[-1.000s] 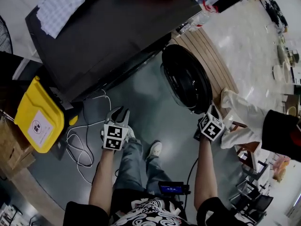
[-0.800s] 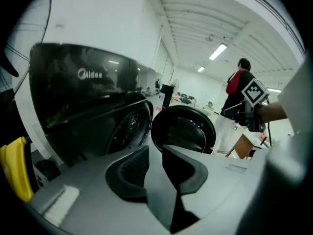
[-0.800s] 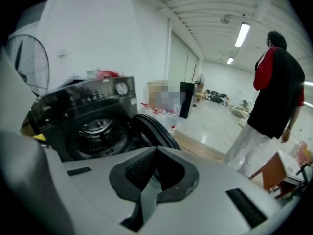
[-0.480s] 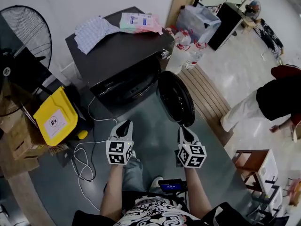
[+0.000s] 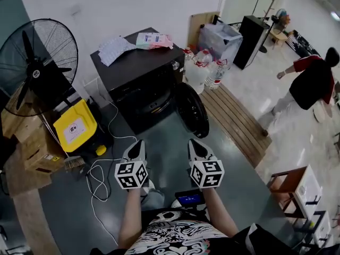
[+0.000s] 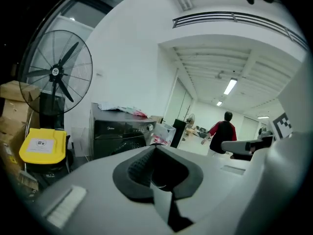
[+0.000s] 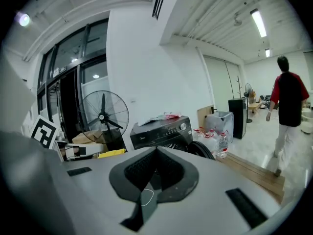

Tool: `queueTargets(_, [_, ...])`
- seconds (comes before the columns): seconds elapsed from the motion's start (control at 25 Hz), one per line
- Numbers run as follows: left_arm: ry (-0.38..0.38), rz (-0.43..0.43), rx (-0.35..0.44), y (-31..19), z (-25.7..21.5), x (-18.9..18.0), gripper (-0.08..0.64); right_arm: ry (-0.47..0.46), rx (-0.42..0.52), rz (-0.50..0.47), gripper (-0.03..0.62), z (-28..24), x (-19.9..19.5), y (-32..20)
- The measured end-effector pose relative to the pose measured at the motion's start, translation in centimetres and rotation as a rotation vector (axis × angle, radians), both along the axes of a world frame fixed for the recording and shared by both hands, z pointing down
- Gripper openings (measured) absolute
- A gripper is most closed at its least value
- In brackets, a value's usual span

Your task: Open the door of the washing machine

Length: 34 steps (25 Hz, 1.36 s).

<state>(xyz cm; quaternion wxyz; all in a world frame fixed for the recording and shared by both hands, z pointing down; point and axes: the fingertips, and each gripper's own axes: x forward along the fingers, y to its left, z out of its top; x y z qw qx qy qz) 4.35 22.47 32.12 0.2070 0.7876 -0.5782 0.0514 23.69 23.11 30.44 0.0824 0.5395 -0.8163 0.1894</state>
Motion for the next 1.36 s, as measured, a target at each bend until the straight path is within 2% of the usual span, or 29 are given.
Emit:
queueTargets(0.2, [-0.073,0.023,0.05,1.1,-2.0,0.9,0.002,0.009,0.01,-0.01,0.003,-0.5,0.1,1.4])
queueTargets(0.44, [-0.086,0.009,0.075,1.9,-3.0,0.1,0.002,0.025,-0.005,-0.017,0.002,-0.3,-0.5,1.7])
queueTargets(0.56, [-0.058,0.002,0.079,2.2,-3.1,-0.3,0.002,0.035,-0.01,-0.026,0.002,-0.1,-0.8,2.1])
queueTargets(0.72, [0.029,-0.015,0.09,2.4,-3.5,-0.9,0.002,0.032,-0.013,-0.034,0.002,0.1,-1.0,2.3])
queueTargets(0.92, [-0.008,-0.029,0.07,2.6,-2.8,-1.3,0.002,0.033,-0.022,-0.038,0.002,0.3,-0.9,2.7])
queueTargets(1.08, [0.059,-0.058,0.074,2.7,-2.9,-1.9,0.002,0.028,-0.026,-0.042,0.002,0.5,-1.0,2.7])
queueTargets(1.36, [0.028,-0.044,0.068,2.8,-2.8,-1.0,0.002,0.034,-0.055,-0.029,0.002,1.1,-0.1,2.8])
